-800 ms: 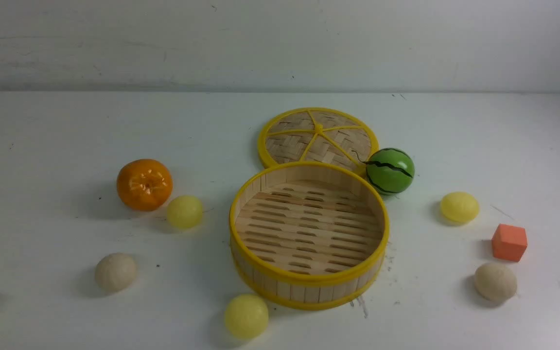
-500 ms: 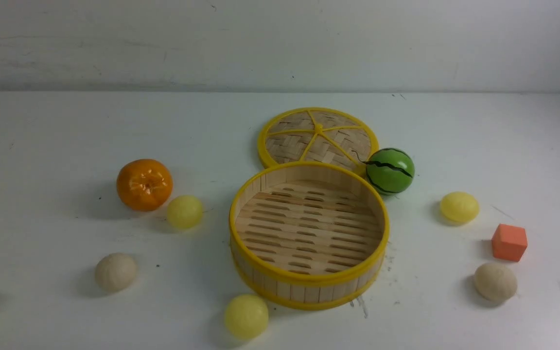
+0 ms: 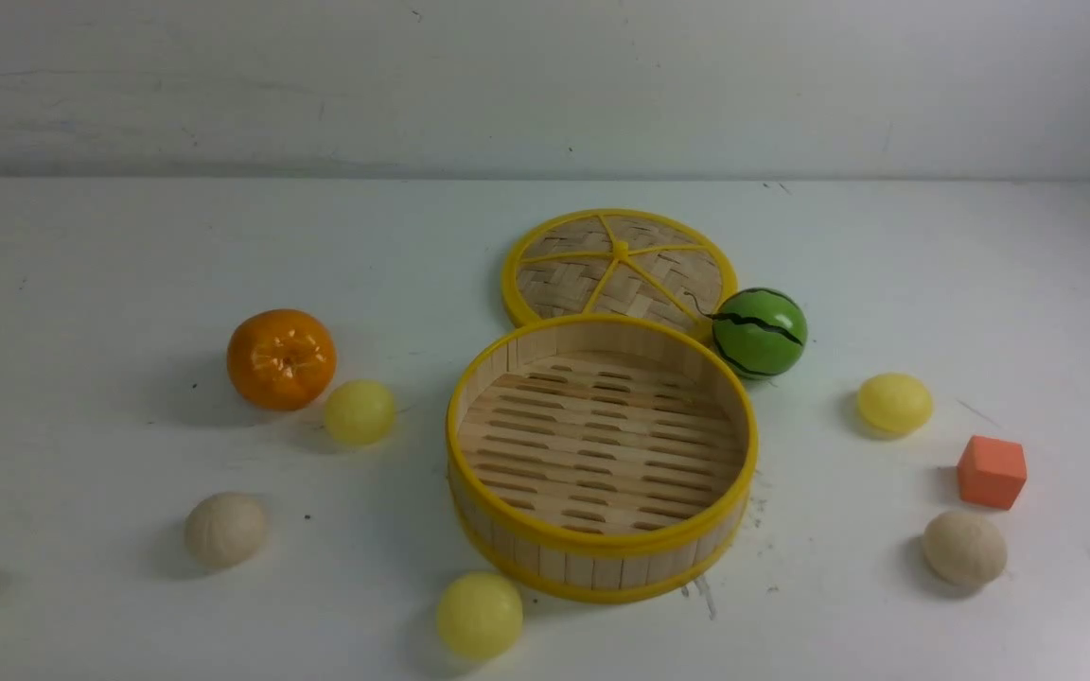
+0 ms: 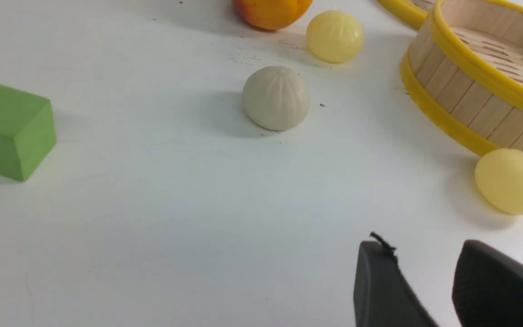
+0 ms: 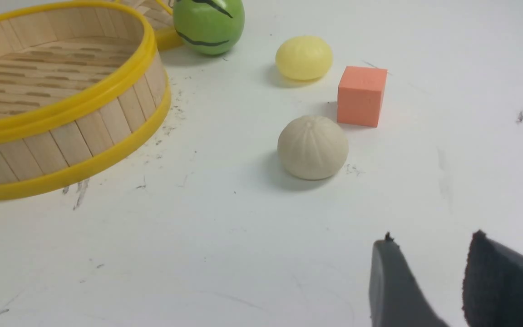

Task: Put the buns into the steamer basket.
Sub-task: Use the left arm to grab a steamed stuffed bun, then use the left arm to put the steamed stuffed bun into the steamer, then use the left arm to grab a steamed stuffed bun

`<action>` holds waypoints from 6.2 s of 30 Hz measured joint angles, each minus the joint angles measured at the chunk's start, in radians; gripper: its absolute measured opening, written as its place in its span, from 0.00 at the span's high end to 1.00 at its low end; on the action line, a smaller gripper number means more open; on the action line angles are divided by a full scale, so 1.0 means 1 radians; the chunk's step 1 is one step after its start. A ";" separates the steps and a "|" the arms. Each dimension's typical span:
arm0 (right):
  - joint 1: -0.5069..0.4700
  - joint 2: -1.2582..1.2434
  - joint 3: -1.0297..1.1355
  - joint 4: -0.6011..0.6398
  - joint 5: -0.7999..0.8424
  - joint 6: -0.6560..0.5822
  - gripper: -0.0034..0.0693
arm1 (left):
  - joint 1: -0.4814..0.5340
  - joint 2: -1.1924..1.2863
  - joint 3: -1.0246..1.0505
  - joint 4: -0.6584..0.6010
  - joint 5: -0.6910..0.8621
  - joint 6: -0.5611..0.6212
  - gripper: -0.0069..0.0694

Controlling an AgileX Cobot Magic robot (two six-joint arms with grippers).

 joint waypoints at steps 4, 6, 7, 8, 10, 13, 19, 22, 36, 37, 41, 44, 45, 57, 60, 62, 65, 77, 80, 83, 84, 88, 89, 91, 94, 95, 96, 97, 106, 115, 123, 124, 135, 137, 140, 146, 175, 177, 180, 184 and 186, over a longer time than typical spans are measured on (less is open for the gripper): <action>0.000 0.000 0.000 0.000 0.000 0.000 0.62 | 0.000 0.000 0.000 -0.001 0.000 0.000 0.60; 0.000 0.000 0.000 0.000 0.000 0.000 0.62 | 0.000 0.000 0.000 -0.001 0.000 0.000 0.60; 0.000 0.000 0.000 0.000 0.000 0.000 0.62 | 0.000 0.000 0.000 -0.001 0.000 0.000 0.60; 0.000 0.000 0.000 0.000 0.000 0.000 0.62 | 0.000 0.000 0.000 -0.001 0.000 0.000 0.60; 0.000 0.000 0.000 0.000 0.000 0.000 0.62 | 0.000 0.000 0.000 -0.001 -0.003 0.000 0.60; 0.000 0.000 0.000 0.000 0.000 0.000 0.62 | 0.000 0.000 0.000 -0.035 -0.041 -0.016 0.60; 0.000 0.000 0.000 0.000 0.000 0.000 0.62 | 0.000 0.000 0.000 -0.311 -0.212 -0.175 0.60; 0.000 0.000 0.000 0.000 0.000 0.000 0.62 | 0.000 0.000 0.000 -0.457 -0.304 -0.224 0.60; 0.000 0.000 0.000 0.000 0.000 0.000 0.62 | 0.000 0.153 -0.334 -0.507 -0.029 -0.022 0.93; 0.000 0.000 0.000 0.000 0.000 0.000 0.62 | 0.000 0.236 -0.393 -0.489 0.075 -0.004 0.93; 0.000 0.000 0.000 0.000 0.000 0.000 0.62 | 0.000 0.516 -0.587 -0.391 0.366 0.056 0.93; 0.000 0.000 0.000 0.000 0.000 0.000 0.62 | 0.000 0.768 -0.719 -0.266 0.521 0.091 0.93; 0.000 0.000 0.000 0.000 0.000 0.000 0.62 | 0.000 0.800 -0.725 -0.251 0.531 0.092 0.93; 0.000 0.000 0.000 0.000 0.000 0.000 0.62 | 0.018 1.350 -0.914 -0.082 0.457 0.087 0.93; 0.000 0.000 0.000 0.000 0.000 0.000 0.62 | 0.028 1.412 -0.941 -0.060 0.419 0.087 0.93; 0.000 0.000 0.000 0.000 0.000 0.000 0.62 | 0.030 1.469 -0.978 -0.039 0.386 0.087 0.93; 0.000 0.000 0.000 0.000 0.000 0.000 0.62 | 0.030 1.528 -1.021 -0.021 0.370 0.072 0.93; 0.000 0.000 0.000 0.000 0.000 0.000 0.62 | 0.030 1.703 -1.145 0.114 0.331 0.068 0.75; 0.000 0.000 0.000 0.000 0.000 0.000 0.62 | 0.030 1.725 -1.148 0.133 0.311 0.068 0.67; 0.000 0.000 0.000 0.000 0.000 0.000 0.62 | 0.030 1.744 -1.148 0.143 0.302 0.068 0.60; 0.000 0.000 0.000 0.000 0.000 0.000 0.62 | 0.030 1.752 -1.148 0.143 0.299 0.068 0.59; 0.000 0.000 0.000 0.000 0.000 0.000 0.62 | 0.030 1.773 -1.148 0.143 0.284 0.068 0.58; 0.000 0.000 0.000 0.000 0.000 0.000 0.62 | 0.030 1.784 -1.148 0.143 0.273 0.068 0.58; 0.000 0.000 0.000 0.000 0.000 0.000 0.62 | 0.030 1.792 -1.148 0.142 0.267 0.068 0.59; 0.000 0.000 0.000 0.000 0.000 0.000 0.62 | 0.030 1.806 -1.150 0.140 0.260 0.068 0.62; 0.000 0.000 0.000 0.000 0.000 0.000 0.62 | 0.030 1.808 -1.152 0.140 0.260 0.068 0.65; 0.000 0.000 0.000 0.000 0.000 0.000 0.62 | 0.030 1.808 -1.152 0.139 0.260 0.068 0.67; 0.000 0.000 0.000 0.000 0.000 0.000 0.62 | 0.030 1.808 -1.152 0.137 0.260 0.068 0.68; 0.000 0.000 0.000 0.000 0.000 0.000 0.62 | 0.014 1.768 -1.205 0.077 0.356 0.068 0.92; 0.000 0.000 0.000 0.000 0.000 0.000 0.62 | -0.275 1.795 -1.572 0.057 0.503 0.086 0.92; 0.000 0.000 0.000 0.000 0.000 0.000 0.62 | -0.314 2.119 -1.902 0.102 0.549 0.117 0.92; 0.000 0.000 0.000 0.000 0.000 0.000 0.62 | -0.313 2.161 -1.945 0.120 0.571 0.117 0.92; 0.000 0.000 0.000 0.000 0.000 0.000 0.62 | -0.311 2.302 -2.107 0.150 0.669 0.111 0.63; 0.000 0.000 0.000 0.000 0.000 0.000 0.62 | -0.311 2.296 -2.107 0.141 0.673 0.103 0.57; 0.000 0.000 0.000 0.000 0.000 0.000 0.62 | -0.311 2.229 -2.105 0.133 0.729 0.065 0.39; 0.000 0.000 0.000 0.000 0.000 0.000 0.62 | -0.311 2.049 -2.106 0.265 0.825 0.018 0.46; 0.000 0.000 0.000 0.000 0.000 0.000 0.62 | -0.108 2.145 -1.808 0.172 0.618 0.067 0.62; 0.000 0.000 0.000 0.000 0.000 0.000 0.62 | -0.108 2.151 -1.808 0.172 0.585 0.067 0.59; 0.000 0.000 0.000 0.000 0.000 0.000 0.62 | -0.108 2.151 -1.808 0.172 0.553 0.067 0.59; 0.000 0.000 0.000 0.000 0.000 0.000 0.62 | -0.108 2.152 -1.808 0.175 0.521 0.067 0.59; 0.000 0.000 0.000 0.000 0.000 0.000 0.62 | -0.108 2.152 -1.807 0.179 0.521 0.067 0.59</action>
